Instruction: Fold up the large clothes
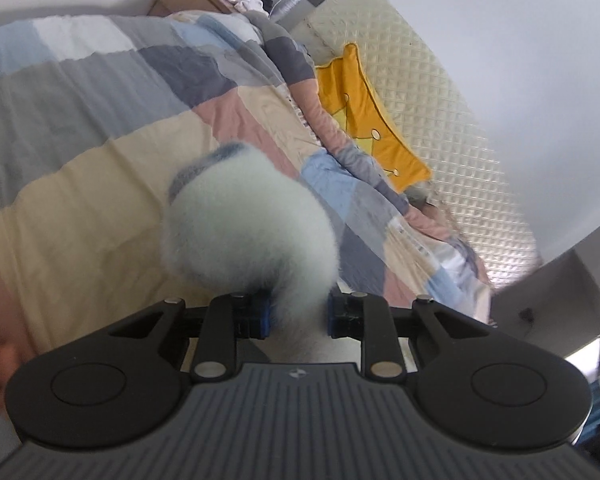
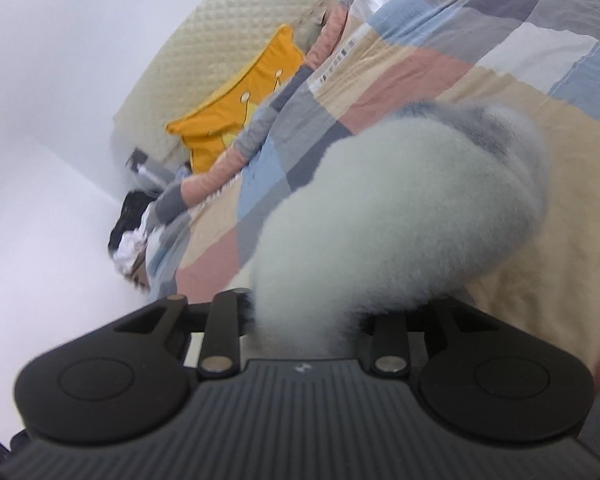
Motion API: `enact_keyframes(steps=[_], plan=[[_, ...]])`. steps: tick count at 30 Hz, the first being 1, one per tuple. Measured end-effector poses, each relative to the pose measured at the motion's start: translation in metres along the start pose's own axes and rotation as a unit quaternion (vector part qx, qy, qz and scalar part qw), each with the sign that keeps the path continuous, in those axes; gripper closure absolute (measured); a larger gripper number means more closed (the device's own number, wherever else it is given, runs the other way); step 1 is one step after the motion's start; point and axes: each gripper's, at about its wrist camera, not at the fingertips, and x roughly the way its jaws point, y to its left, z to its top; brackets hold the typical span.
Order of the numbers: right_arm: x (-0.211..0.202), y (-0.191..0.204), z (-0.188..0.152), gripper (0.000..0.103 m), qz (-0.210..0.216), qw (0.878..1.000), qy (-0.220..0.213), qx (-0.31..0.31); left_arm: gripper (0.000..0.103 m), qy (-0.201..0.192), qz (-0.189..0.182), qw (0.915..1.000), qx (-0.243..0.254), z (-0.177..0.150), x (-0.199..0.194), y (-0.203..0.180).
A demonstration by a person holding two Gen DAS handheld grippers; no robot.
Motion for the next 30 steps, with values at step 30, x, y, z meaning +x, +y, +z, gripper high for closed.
enact_keyframes(steps=[30], plan=[[0.081,0.014,0.063,0.059,-0.007,0.997,0.051,0.058,0.074,0.012,0.037,0.9933,0.109,0.073,0.130,-0.044]])
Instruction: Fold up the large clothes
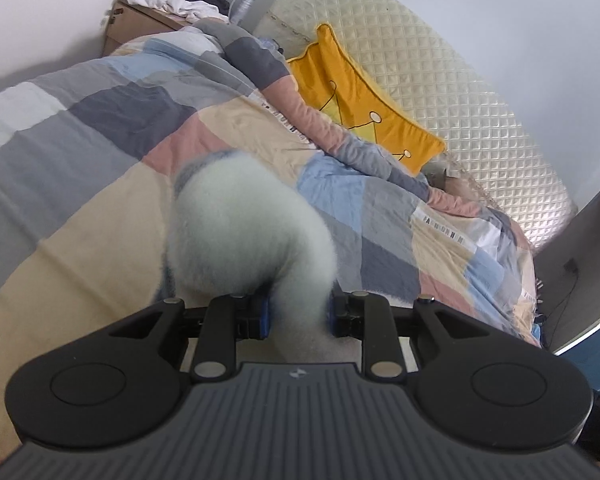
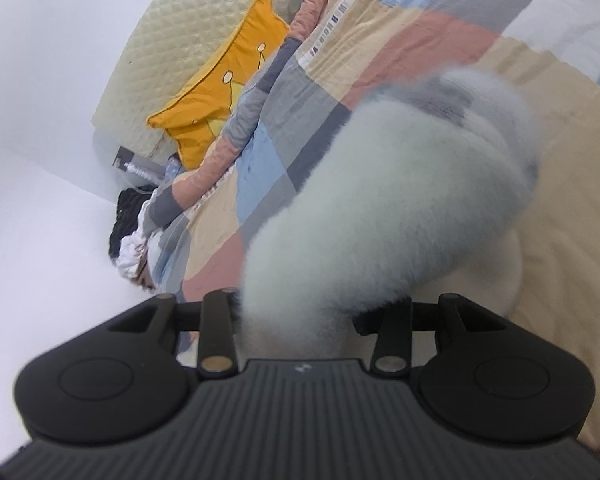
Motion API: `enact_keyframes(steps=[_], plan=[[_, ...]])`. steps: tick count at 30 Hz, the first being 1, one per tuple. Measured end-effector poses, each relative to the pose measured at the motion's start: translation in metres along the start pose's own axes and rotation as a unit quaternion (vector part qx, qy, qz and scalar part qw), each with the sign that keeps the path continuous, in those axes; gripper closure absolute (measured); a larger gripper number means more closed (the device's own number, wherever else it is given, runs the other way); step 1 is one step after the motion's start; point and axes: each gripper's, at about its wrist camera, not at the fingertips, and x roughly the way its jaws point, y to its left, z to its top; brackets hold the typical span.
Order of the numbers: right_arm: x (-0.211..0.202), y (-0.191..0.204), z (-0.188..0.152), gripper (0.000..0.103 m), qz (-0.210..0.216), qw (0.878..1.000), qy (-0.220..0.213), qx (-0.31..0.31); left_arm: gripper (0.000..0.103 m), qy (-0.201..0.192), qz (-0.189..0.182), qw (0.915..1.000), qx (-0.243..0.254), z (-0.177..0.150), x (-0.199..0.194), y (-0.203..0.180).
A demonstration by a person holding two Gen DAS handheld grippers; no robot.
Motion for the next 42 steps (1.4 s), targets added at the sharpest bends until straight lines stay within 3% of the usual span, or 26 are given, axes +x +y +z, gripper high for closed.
enact_keyframes(steps=[6,20,24,26,31,33,36,39,42], plan=[[0.044,-0.002,0.010,0.059,-0.017,1.000,-0.007,-0.006,0.074,0.025,0.003,0.9996,-0.014,0.021,0.055,0.014],[0.118,-0.029,0.024,0.052,-0.008,0.999,0.002,-0.037,0.071,0.032,0.012,0.9994,-0.004,0.015,0.156,0.050],[0.121,-0.027,0.025,0.050,-0.006,0.999,0.003,-0.038,0.070,0.031,0.001,0.9995,-0.009,0.015,0.158,0.054],[0.117,-0.029,0.026,0.048,-0.001,0.999,0.007,-0.035,0.065,0.034,-0.005,0.9993,-0.017,0.017,0.154,0.053],[0.098,-0.030,0.023,0.034,0.032,0.999,0.010,-0.037,0.039,0.026,-0.038,0.9982,-0.037,0.019,0.128,0.046],[0.084,-0.029,0.019,0.027,0.042,0.998,-0.003,-0.042,0.034,0.016,-0.058,0.9978,-0.028,0.018,0.111,0.039],[0.068,-0.021,0.014,0.027,0.057,0.996,-0.012,-0.062,0.029,-0.003,-0.080,0.9968,-0.001,0.011,0.085,0.026],[0.059,-0.010,0.009,0.027,0.063,0.993,-0.013,-0.102,0.029,0.000,-0.055,0.9970,0.055,0.003,0.079,0.009],[0.063,0.004,0.006,0.027,0.028,0.987,-0.024,-0.154,0.029,0.018,-0.026,0.9964,0.079,-0.004,0.094,0.000]])
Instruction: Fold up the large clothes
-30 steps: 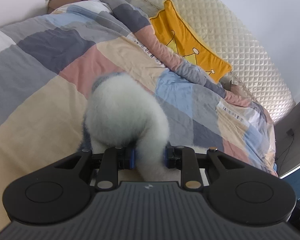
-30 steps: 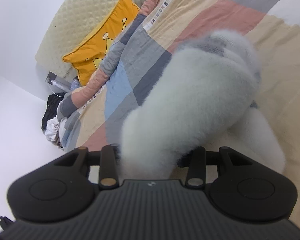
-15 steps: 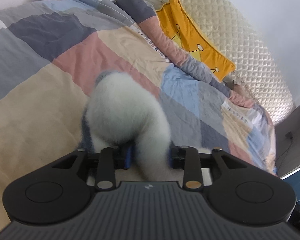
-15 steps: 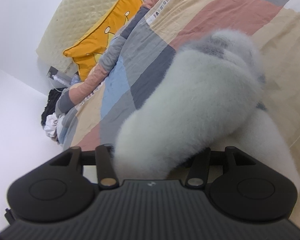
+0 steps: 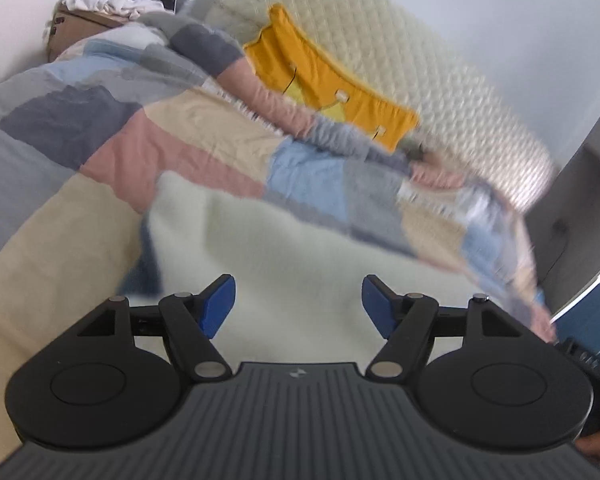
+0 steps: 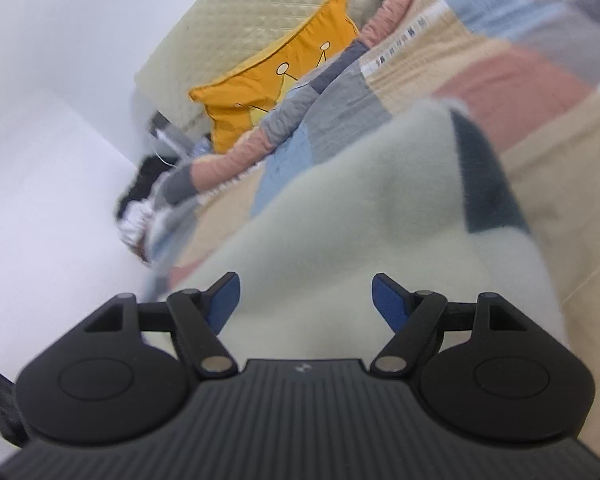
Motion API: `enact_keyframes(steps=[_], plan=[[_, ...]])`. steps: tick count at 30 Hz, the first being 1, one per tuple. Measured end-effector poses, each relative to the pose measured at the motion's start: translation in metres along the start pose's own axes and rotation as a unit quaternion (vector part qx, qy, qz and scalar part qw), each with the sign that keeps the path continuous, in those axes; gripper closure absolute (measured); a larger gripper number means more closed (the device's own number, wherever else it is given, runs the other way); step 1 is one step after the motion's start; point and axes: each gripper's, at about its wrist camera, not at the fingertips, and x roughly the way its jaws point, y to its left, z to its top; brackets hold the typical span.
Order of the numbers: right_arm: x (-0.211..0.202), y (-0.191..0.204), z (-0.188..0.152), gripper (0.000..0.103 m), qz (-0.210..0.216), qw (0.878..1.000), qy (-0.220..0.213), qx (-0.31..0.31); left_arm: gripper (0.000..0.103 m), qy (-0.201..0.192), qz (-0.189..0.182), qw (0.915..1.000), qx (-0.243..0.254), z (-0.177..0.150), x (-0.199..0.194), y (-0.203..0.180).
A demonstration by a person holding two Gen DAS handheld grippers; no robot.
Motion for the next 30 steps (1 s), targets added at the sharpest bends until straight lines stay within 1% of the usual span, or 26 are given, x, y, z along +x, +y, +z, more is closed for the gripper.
enact_keyframes(steps=[3,5,6,10,14,17,20,22,26,30], plan=[[0.010,0.007,0.001,0.028,-0.044,0.997,-0.019,-0.063,0.029,0.020,0.013,0.9997,-0.008,-0.003,0.025,0.004],[0.021,0.009,0.003,0.028,-0.077,0.991,-0.029,-0.101,0.029,0.016,0.027,0.9995,0.007,-0.005,0.038,0.007],[0.028,0.008,0.004,0.028,-0.086,0.990,-0.030,-0.109,0.029,0.013,0.033,0.9992,0.019,-0.006,0.042,0.006],[0.050,0.001,0.011,0.028,-0.093,0.989,-0.024,-0.115,0.029,0.014,0.048,0.9977,0.045,-0.009,0.055,0.010],[0.079,-0.003,0.011,0.029,-0.110,0.985,-0.012,-0.134,0.029,0.033,0.058,0.9968,0.044,-0.008,0.070,0.015],[0.096,-0.012,-0.001,0.029,-0.119,0.982,-0.008,-0.145,0.029,0.053,0.069,0.9943,0.061,-0.010,0.085,0.015],[0.101,-0.015,-0.011,0.029,-0.124,0.979,-0.016,-0.159,0.028,0.056,0.078,0.9921,0.081,-0.018,0.093,0.011],[0.100,-0.012,-0.011,0.029,-0.129,0.978,-0.014,-0.162,0.028,0.052,0.084,0.9906,0.094,-0.021,0.092,0.007],[0.092,-0.007,-0.011,0.030,-0.129,0.980,-0.014,-0.153,0.028,0.051,0.083,0.9914,0.088,-0.019,0.078,0.002],[0.062,-0.003,-0.017,0.030,-0.119,0.985,-0.022,-0.127,0.028,0.045,0.068,0.9951,0.056,-0.022,0.048,0.001]])
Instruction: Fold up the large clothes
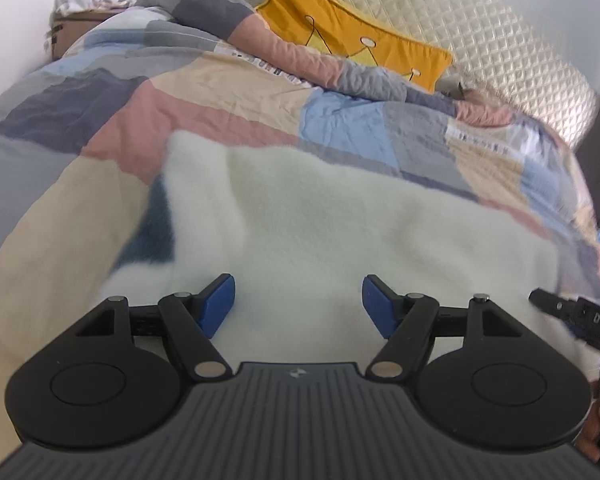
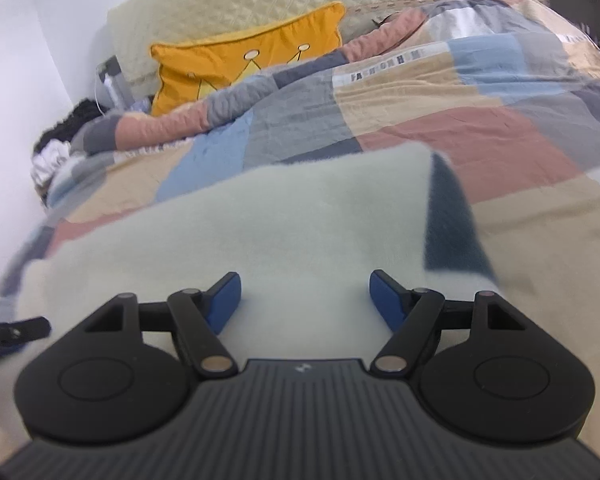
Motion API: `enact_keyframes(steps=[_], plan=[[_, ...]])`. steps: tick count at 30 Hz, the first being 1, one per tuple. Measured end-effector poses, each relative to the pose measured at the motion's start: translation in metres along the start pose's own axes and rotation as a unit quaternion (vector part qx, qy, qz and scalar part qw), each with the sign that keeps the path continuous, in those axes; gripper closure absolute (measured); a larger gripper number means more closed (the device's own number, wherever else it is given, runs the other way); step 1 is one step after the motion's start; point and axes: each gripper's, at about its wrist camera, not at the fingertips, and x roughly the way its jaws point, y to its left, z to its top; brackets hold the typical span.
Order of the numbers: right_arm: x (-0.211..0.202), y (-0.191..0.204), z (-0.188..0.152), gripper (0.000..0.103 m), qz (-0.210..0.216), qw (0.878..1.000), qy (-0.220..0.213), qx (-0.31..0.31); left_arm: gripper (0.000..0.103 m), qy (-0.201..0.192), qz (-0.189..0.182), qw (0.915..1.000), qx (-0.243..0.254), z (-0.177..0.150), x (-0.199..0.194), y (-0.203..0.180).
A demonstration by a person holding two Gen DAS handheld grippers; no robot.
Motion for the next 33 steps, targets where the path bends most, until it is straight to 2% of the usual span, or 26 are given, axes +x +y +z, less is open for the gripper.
enact_keyframes(steps=[4,7,9,13,17,18,20,22,25,26,29,30,32,33], plan=[[-0.036,-0.004,-0.007,0.029,0.027,0.998,0.001,0.057,0.028,0.003,-0.020,0.9993,-0.032,-0.012,-0.034,0.000],[-0.057,-0.004,-0.015,0.028,0.054,0.994,0.010,0.091,0.028,0.018,-0.053,0.9951,-0.081,-0.023,-0.054,0.007],[-0.065,-0.006,-0.023,0.028,0.085,0.987,0.026,0.130,0.028,0.025,-0.068,0.9912,-0.111,-0.030,-0.064,0.013],[-0.065,-0.010,-0.052,0.028,0.132,0.962,0.078,0.226,0.028,0.064,-0.099,0.9758,-0.184,-0.047,-0.066,0.028],[-0.047,-0.011,-0.076,0.026,0.168,0.932,0.135,0.291,0.023,0.109,-0.128,0.9510,-0.259,-0.063,-0.052,0.044],[-0.041,-0.012,-0.081,0.016,0.173,0.923,0.146,0.310,0.020,0.125,-0.137,0.9412,-0.282,-0.067,-0.044,0.049],[-0.033,-0.016,-0.087,0.011,0.178,0.911,0.154,0.340,0.018,0.138,-0.156,0.9220,-0.326,-0.074,-0.028,0.058],[-0.028,-0.019,-0.089,0.009,0.174,0.905,0.145,0.360,0.018,0.133,-0.157,0.9040,-0.375,-0.082,-0.015,0.070],[-0.028,-0.023,-0.088,0.009,0.162,0.904,0.114,0.378,0.018,0.119,-0.171,0.8778,-0.432,-0.090,-0.002,0.085],[-0.027,-0.025,-0.087,0.009,0.158,0.904,0.105,0.384,0.018,0.112,-0.173,0.8761,-0.436,-0.090,0.001,0.088],[-0.021,-0.033,-0.087,0.009,0.143,0.898,0.080,0.408,0.018,0.075,-0.162,0.8958,-0.407,-0.085,0.003,0.089],[-0.018,-0.036,-0.087,0.009,0.139,0.896,0.078,0.415,0.018,0.065,-0.161,0.8957,-0.409,-0.085,0.003,0.090],[-0.011,-0.039,-0.089,0.009,0.133,0.893,0.069,0.423,0.018,0.048,-0.165,0.8867,-0.429,-0.086,0.002,0.093],[-0.009,-0.039,-0.086,0.009,0.132,0.894,0.066,0.424,0.018,0.041,-0.168,0.8852,-0.432,-0.085,0.001,0.095]])
